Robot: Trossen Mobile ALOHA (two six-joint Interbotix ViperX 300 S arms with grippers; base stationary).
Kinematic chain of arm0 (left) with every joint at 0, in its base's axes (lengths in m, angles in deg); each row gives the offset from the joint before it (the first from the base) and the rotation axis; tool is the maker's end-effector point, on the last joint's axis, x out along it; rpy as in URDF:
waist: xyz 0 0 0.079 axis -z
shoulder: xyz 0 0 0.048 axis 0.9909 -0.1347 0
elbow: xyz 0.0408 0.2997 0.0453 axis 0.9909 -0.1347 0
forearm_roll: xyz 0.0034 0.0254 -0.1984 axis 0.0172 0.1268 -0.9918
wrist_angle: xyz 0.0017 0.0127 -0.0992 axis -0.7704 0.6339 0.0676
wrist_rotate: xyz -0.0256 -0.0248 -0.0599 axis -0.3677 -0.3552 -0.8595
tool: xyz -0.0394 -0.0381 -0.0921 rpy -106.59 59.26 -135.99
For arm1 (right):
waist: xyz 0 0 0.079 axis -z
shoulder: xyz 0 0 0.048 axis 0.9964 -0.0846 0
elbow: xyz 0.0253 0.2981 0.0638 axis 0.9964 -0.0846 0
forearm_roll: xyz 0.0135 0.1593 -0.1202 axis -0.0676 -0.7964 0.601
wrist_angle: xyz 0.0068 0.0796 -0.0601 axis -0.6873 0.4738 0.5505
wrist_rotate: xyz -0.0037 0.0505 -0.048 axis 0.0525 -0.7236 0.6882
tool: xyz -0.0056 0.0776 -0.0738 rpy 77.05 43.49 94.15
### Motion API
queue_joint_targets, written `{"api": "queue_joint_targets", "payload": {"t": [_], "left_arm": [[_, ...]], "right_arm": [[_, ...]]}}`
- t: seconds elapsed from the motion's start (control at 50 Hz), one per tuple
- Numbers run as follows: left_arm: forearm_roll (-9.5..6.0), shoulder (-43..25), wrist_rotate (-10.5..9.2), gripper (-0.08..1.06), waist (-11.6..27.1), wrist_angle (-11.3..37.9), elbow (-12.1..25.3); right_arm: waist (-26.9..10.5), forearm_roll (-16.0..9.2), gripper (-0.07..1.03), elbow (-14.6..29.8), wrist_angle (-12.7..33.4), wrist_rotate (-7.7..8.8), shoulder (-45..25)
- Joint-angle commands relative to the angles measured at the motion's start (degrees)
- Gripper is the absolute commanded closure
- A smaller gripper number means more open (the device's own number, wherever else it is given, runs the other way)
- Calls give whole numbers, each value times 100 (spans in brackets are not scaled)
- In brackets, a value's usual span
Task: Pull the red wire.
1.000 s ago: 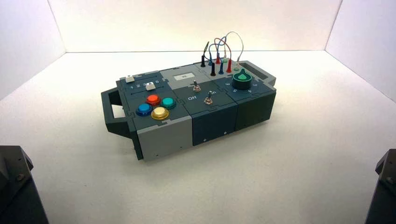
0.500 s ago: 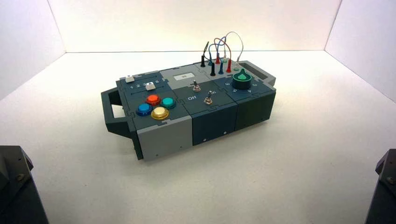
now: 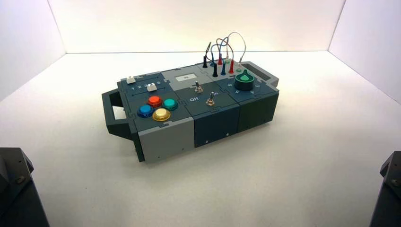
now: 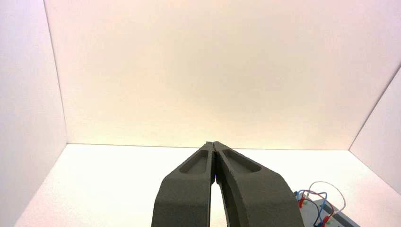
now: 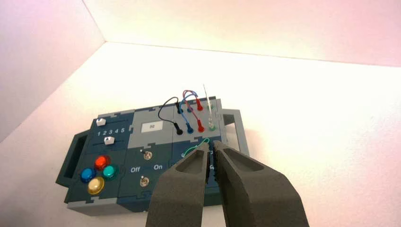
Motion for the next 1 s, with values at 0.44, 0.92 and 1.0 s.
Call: {"api": "queue_joint_targets", "payload": {"t": [0.44, 0.92, 1.0], "left_arm": [[-35, -167, -26, 101, -44, -70, 79], [-35, -202, -26, 101, -44, -70, 79], [-35, -202, -26, 101, -44, -70, 79]], "right_arm": [[-466, -413, 74, 686, 18, 0, -1978], [-896, -369, 67, 1925, 316, 149, -4368], [-905, -334, 66, 2013, 325, 158, -4588]]}}
